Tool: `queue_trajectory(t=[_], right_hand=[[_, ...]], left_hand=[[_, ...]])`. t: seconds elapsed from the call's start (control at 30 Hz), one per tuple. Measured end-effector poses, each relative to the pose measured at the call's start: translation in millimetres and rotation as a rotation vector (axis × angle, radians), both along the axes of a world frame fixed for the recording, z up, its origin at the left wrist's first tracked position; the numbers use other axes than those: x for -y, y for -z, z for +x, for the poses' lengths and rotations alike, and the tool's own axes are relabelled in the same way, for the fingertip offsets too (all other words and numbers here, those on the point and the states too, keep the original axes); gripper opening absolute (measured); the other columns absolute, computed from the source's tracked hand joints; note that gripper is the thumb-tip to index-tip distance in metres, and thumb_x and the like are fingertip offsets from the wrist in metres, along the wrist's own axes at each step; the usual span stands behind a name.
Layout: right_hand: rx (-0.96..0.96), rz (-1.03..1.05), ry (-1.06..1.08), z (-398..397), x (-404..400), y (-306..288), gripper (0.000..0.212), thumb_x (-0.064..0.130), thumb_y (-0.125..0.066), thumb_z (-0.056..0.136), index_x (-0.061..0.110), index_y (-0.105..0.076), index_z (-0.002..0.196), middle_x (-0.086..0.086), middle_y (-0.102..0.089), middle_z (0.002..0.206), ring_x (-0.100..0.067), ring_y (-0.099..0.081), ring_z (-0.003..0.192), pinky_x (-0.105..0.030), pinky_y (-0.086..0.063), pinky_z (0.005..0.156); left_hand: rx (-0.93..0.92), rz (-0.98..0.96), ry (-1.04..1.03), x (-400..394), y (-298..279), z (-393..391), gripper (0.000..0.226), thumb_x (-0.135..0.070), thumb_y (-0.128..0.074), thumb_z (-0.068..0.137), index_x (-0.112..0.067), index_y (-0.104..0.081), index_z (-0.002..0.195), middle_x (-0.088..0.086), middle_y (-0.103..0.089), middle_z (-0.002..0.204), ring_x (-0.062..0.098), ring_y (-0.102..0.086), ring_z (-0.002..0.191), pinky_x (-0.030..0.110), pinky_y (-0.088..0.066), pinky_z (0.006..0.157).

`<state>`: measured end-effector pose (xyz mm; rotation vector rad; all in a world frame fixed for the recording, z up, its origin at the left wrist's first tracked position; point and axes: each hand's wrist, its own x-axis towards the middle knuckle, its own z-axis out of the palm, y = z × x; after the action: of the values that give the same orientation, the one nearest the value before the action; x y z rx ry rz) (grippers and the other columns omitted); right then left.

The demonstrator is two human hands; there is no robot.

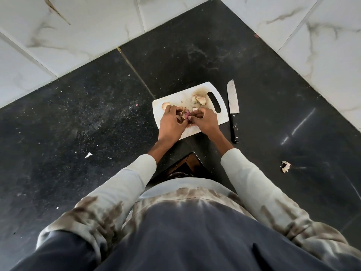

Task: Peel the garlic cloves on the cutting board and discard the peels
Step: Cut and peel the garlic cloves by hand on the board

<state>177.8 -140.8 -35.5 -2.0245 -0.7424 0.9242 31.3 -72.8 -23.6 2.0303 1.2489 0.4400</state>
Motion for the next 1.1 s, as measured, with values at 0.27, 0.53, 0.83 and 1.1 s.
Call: queue_trajectory(t=[0.27, 0.53, 0.83, 1.1], right_hand=[[0.030, 0.001, 0.049, -6, -2, -4, 0.027, 0.017, -0.084, 0.088, 0.008, -0.074, 0.110, -0.002, -0.078, 0.103, -0.015, -0.075, 0.095, -0.037, -0.062, 0.092], [0.016, 0.022, 0.074, -11, -7, -6, 0.029, 0.017, -0.085, 0.086, 0.011, -0.074, 0.111, 0.003, -0.077, 0.099, -0.008, -0.074, 0.089, -0.031, -0.063, 0.090], [-0.049, 0.074, 0.131, -7, -6, -12, 0.021, 0.014, -0.082, 0.088, 0.019, -0.073, 0.106, 0.005, -0.075, 0.103, -0.011, -0.072, 0.097, -0.034, -0.063, 0.091], [-0.162, 0.094, 0.190, -4, -4, -13, 0.022, 0.011, -0.080, 0.090, 0.014, -0.074, 0.111, 0.000, -0.076, 0.108, -0.014, -0.075, 0.097, -0.035, -0.065, 0.087]], left_hand=[[0.075, -0.073, -0.102, -7, -2, 2, 0.033, -0.034, -0.088, 0.083, -0.013, -0.076, 0.105, 0.000, -0.073, 0.102, 0.012, -0.070, 0.089, 0.034, -0.063, 0.082], [0.083, -0.118, -0.130, -11, -7, 9, 0.025, -0.033, -0.084, 0.085, -0.014, -0.073, 0.098, -0.003, -0.067, 0.097, 0.007, -0.065, 0.083, 0.014, -0.047, 0.068], [0.207, -0.259, -0.253, -20, -2, 6, 0.028, -0.033, -0.089, 0.084, -0.011, -0.081, 0.100, -0.003, -0.078, 0.093, 0.008, -0.072, 0.084, 0.020, -0.058, 0.075], [0.434, -0.570, -0.297, -31, 4, -4, 0.032, -0.028, -0.092, 0.080, -0.010, -0.082, 0.104, 0.003, -0.082, 0.098, 0.019, -0.080, 0.092, 0.039, -0.065, 0.088]])
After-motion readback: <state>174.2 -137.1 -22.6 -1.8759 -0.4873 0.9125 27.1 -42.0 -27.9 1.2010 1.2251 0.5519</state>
